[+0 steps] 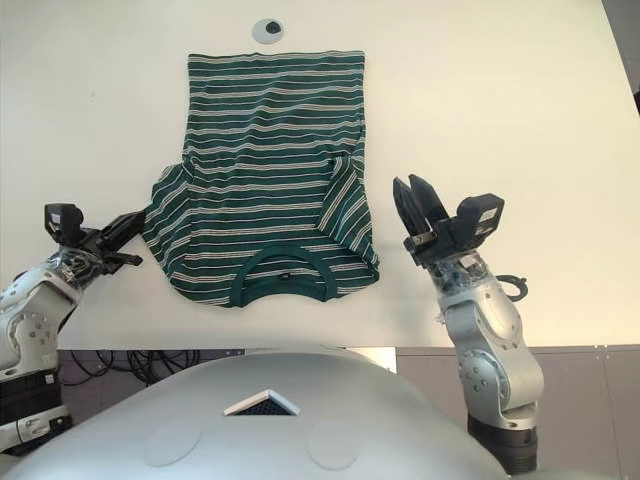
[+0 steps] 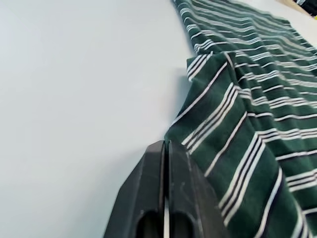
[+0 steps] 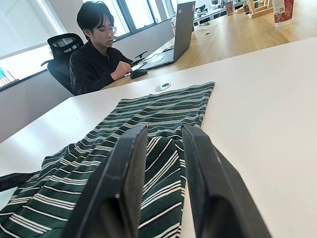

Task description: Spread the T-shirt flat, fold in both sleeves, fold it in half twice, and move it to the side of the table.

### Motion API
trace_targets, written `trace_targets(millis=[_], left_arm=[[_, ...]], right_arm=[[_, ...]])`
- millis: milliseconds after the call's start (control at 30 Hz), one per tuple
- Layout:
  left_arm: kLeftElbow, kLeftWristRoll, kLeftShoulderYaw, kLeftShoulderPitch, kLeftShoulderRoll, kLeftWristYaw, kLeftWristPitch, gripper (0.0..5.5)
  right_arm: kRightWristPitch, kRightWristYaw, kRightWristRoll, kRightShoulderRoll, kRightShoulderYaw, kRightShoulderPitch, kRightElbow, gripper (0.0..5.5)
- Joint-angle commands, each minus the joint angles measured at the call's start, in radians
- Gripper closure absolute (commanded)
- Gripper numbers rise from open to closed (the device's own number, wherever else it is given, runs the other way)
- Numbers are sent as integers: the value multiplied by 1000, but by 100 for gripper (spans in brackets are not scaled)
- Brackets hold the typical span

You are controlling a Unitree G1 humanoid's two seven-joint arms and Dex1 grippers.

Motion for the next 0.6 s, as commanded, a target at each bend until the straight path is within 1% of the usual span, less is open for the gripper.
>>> trace_targets(millis=[33,133,233,467,600], left_arm=[[-79,-85,40,-46,30,-5,68,546],[-122,-102,27,-43,66,-31,91,546],[-155,-84,-15,-60,121,-70,93,546],[-251,-24,-158,-88,180,-177,-2,546],[-245,35,-249,-118,202,-225,-57,546]], right_arm=[[-18,-17,-32,45,22,17,5,425],[-27,-23,-52,65,36,28,3,425],[-45,-38,-69,81,50,43,1,425],[-72,-50,-114,116,93,53,17,425],[-71,-48,-115,115,90,51,20,425]])
